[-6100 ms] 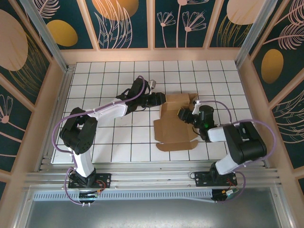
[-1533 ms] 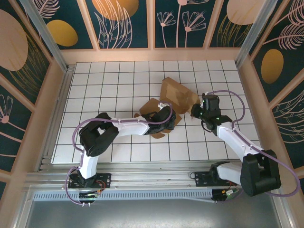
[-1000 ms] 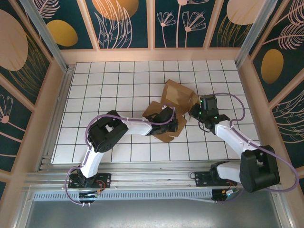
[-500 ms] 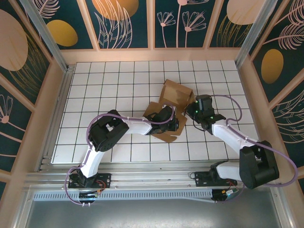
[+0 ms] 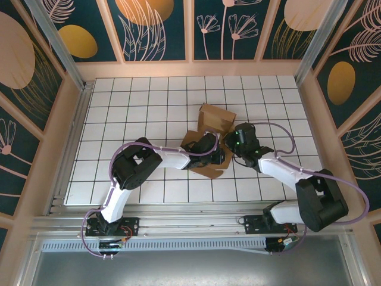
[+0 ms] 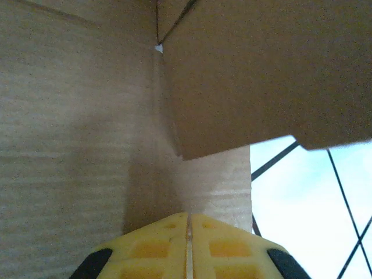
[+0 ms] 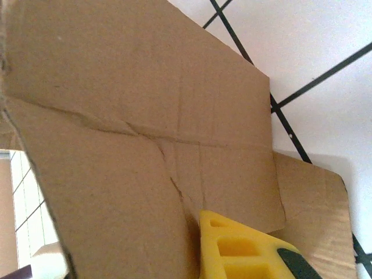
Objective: Fold the paper box
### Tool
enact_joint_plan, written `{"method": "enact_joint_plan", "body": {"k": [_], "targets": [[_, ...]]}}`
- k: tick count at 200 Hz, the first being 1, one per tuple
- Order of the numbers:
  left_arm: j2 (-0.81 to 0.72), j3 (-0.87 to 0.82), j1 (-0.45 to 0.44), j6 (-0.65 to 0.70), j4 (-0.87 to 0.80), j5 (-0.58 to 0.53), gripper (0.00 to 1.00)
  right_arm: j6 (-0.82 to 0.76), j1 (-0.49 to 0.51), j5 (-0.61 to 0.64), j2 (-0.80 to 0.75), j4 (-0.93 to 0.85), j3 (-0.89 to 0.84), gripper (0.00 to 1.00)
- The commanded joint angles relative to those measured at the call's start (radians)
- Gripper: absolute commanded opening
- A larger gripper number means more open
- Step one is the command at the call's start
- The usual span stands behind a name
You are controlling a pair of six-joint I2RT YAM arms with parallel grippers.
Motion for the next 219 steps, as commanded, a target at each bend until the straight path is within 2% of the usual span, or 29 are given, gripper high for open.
{"method": "enact_joint_plan", "body": {"k": [1, 25, 40, 65, 83, 103, 113, 129, 152, 178, 197, 219], "targets": [[-0.019, -0.105, 0.002, -0.008, 0.074, 0.025, 0.16, 0.013, 0.013, 0.037, 0.045, -0.031, -0.029, 0.13], [-0.121, -0.215, 0.006, -0.012, 0.172, -0.017, 0.27, -0.002, 0.013, 0.053, 0.054, -0.016, -0.041, 0.13], [-0.186, -0.260, 0.006, -0.001, 0.185, -0.050, 0.36, -0.011, 0.013, 0.059, 0.062, -0.005, -0.050, 0.13], [-0.317, -0.312, 0.010, -0.005, 0.185, -0.122, 0.43, -0.019, 0.013, 0.061, 0.079, 0.000, -0.053, 0.13], [-0.445, -0.322, 0.033, -0.048, 0.116, -0.213, 0.48, -0.020, 0.016, 0.058, 0.086, 0.006, -0.053, 0.13], [-0.531, -0.245, 0.117, -0.092, -0.053, -0.266, 0.53, -0.031, 0.022, 0.062, 0.091, 0.006, -0.048, 0.13], [-0.538, -0.170, 0.181, -0.098, -0.127, -0.233, 0.56, -0.036, 0.026, 0.066, 0.091, 0.004, -0.045, 0.13], [-0.511, -0.060, 0.284, -0.091, -0.197, -0.115, 0.60, -0.049, 0.031, 0.071, 0.092, 0.001, -0.037, 0.13], [-0.386, 0.141, 0.384, -0.013, -0.289, 0.068, 0.67, -0.078, 0.039, 0.079, 0.099, -0.013, -0.019, 0.13], [-0.166, 0.442, 0.416, 0.102, -0.523, 0.206, 0.67, -0.100, 0.045, 0.077, 0.113, -0.029, 0.005, 0.13], [-0.068, 0.561, 0.419, 0.123, -0.563, 0.287, 0.68, -0.111, 0.051, 0.077, 0.117, -0.029, 0.019, 0.14], [-0.005, 0.628, 0.419, 0.138, -0.622, 0.261, 0.68, -0.120, 0.053, 0.080, 0.127, -0.034, 0.034, 0.14]]}}
